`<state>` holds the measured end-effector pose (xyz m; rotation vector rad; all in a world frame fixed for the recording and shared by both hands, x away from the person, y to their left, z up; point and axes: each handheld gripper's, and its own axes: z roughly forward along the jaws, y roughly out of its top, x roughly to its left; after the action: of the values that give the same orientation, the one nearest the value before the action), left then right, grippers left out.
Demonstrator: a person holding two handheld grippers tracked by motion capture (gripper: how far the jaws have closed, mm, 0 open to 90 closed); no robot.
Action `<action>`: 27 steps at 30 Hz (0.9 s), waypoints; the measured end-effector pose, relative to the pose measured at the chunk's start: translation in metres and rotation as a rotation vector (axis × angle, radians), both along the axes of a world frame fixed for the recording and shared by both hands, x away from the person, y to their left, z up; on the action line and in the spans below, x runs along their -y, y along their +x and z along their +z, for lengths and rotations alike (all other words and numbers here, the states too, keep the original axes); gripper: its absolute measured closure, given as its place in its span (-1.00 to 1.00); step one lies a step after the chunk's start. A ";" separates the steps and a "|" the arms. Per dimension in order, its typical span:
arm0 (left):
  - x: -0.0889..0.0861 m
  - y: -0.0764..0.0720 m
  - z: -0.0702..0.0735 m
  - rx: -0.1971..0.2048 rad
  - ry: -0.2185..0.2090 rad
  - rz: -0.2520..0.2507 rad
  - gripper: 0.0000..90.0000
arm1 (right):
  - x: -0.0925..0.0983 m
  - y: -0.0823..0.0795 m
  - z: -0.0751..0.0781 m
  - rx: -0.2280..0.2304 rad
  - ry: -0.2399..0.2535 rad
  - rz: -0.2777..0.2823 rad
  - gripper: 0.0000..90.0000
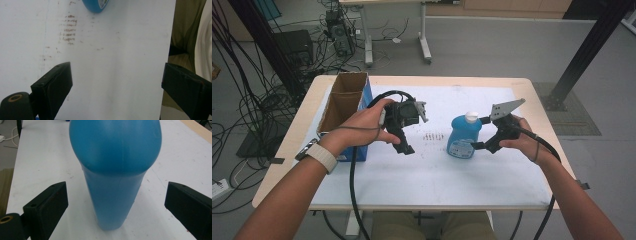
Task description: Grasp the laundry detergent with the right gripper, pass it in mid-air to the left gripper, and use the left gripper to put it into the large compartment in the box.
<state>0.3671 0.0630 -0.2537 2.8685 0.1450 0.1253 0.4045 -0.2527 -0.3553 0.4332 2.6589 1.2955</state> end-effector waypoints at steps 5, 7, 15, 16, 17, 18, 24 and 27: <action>0.000 0.000 0.000 -0.001 0.002 -0.001 -0.77 | -0.001 0.000 0.000 0.001 0.000 0.000 -0.90; 0.000 0.000 0.000 0.000 0.000 0.001 -0.77 | -0.001 0.000 -0.001 0.004 0.000 0.000 -0.90; 0.000 0.000 0.000 0.001 0.003 -0.002 -0.77 | -0.001 0.000 -0.003 0.005 0.019 -0.009 -0.90; 0.000 0.000 0.000 0.001 0.002 -0.001 -0.77 | -0.002 -0.001 -0.004 0.000 0.025 -0.012 -0.90; 0.000 0.000 0.000 0.000 -0.001 0.002 -0.77 | -0.002 0.000 -0.005 0.007 0.024 -0.009 -0.91; 0.000 0.000 0.000 0.000 0.000 0.001 -0.77 | -0.003 -0.001 -0.006 0.000 0.027 -0.014 -0.91; 0.000 0.000 0.000 0.001 -0.001 0.002 -0.77 | -0.006 -0.001 -0.008 0.013 0.038 -0.019 -0.93; 0.000 0.000 0.000 0.000 0.000 0.002 -0.77 | -0.007 -0.001 -0.009 0.014 0.042 -0.022 -0.93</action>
<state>0.3672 0.0632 -0.2532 2.8682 0.1481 0.1258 0.4036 -0.2454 -0.3642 0.4559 2.6120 1.3449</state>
